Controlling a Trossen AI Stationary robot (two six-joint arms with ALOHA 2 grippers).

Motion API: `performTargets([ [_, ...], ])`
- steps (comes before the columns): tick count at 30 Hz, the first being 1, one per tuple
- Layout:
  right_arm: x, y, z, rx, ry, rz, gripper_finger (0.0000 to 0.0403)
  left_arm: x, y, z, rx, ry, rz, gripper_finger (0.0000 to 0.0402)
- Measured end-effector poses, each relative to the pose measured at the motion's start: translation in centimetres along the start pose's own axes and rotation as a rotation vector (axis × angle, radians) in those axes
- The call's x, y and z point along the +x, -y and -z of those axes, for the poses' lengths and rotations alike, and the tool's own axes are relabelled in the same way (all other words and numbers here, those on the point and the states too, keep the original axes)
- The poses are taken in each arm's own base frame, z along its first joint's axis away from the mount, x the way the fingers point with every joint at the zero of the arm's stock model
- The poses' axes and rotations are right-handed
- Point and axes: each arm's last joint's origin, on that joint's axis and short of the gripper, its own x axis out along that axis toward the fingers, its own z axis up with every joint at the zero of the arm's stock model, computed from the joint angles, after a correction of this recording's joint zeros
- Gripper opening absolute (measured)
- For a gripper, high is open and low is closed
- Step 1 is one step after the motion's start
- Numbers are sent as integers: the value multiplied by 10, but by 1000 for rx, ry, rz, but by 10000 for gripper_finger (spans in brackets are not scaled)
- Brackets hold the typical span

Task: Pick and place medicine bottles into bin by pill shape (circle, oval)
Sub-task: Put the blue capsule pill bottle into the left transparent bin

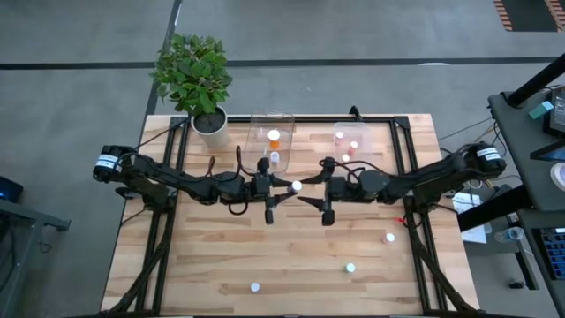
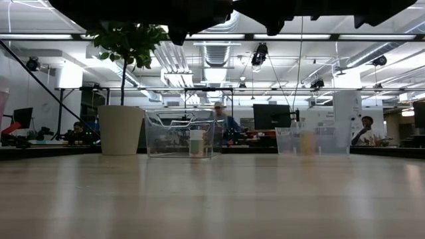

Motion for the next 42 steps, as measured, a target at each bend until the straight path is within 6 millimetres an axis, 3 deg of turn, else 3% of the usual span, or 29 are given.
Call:
performTargets([
  [9, 13, -3, 6, 9, 50, 14, 164, 0, 0, -1, -3, 14, 0, 91],
  [20, 14, -2, 8, 11, 47, 25, 67, 0, 0, -1, 1, 11, 2, 91],
  [32, 14, -2, 10, 12, 31, 21, 63, 0, 0, 0, -3, 2, 3, 92],
  [36, 13, -3, 10, 10, 16, 16, 63, 0, 0, 2, -3, -17, 8, 116],
  [42, 10, -2, 10, 13, -33, 11, 63, 0, 1, 5, 2, -45, 17, 194],
])
